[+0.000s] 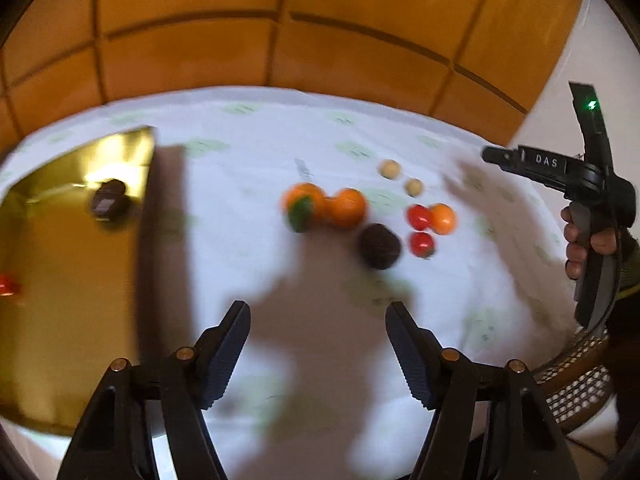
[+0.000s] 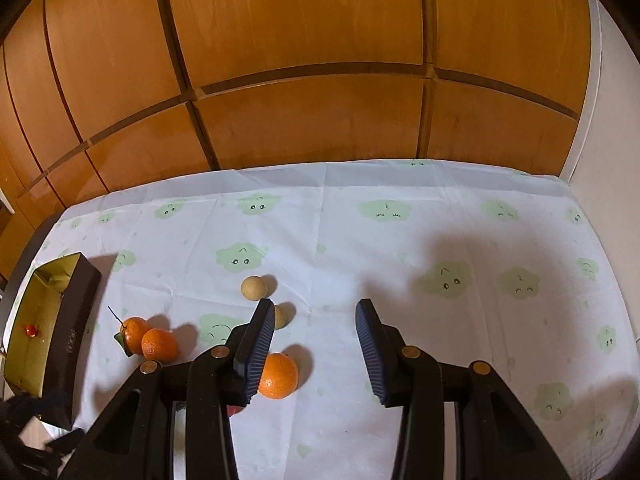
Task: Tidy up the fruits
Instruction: 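Grasp the second mangosteen with the left tool, then carry the mangosteen into the tray with the left tool while the right tool grasps the orange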
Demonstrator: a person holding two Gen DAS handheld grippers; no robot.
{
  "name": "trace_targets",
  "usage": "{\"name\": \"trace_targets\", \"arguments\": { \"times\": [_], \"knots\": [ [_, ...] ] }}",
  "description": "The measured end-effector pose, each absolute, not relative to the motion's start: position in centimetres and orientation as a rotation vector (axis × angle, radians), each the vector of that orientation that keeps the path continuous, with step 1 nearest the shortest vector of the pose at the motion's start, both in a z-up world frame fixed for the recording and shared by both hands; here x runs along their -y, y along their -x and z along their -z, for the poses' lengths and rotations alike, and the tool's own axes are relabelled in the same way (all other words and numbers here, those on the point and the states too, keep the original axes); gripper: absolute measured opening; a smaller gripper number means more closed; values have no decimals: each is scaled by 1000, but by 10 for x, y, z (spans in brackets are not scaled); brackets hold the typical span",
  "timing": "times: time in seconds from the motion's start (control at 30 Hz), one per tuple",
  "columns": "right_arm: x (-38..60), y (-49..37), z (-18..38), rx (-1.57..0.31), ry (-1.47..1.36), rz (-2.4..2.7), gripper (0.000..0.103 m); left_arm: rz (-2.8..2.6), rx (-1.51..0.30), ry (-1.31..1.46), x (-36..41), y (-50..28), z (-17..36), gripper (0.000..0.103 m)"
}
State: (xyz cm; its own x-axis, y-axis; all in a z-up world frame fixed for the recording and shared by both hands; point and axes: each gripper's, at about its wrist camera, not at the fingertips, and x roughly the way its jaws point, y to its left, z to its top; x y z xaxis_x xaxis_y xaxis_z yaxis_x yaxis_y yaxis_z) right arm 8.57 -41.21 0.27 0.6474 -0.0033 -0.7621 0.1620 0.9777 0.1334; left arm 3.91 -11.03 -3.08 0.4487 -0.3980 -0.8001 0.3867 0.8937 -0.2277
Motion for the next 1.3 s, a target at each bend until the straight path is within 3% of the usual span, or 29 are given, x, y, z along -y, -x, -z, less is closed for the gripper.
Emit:
{"name": "trace_targets", "arguments": {
  "times": [0.43, 0.63, 0.73, 0.77, 0.8, 1.3],
  "knots": [
    [416, -93, 4, -906, -254, 90, 42, 511, -1067, 3, 188, -83, 61, 70],
    [414, -96, 8, -925, -257, 72, 43, 469, -1069, -19, 199, -96, 76, 62],
    [414, -99, 13, -949, -263, 67, 43, 462, -1048, -31, 201, -98, 80, 55],
    [413, -100, 14, -953, -262, 63, 43, 479, -1042, -26, 201, -98, 81, 47],
    [412, -100, 15, -958, -263, 52, 43, 491, -1039, -20, 201, -99, 81, 45],
    [395, -111, 51, -1142, -257, -50, 42, 522, -946, -45, 146, -44, 80, 45]
  ]
}}
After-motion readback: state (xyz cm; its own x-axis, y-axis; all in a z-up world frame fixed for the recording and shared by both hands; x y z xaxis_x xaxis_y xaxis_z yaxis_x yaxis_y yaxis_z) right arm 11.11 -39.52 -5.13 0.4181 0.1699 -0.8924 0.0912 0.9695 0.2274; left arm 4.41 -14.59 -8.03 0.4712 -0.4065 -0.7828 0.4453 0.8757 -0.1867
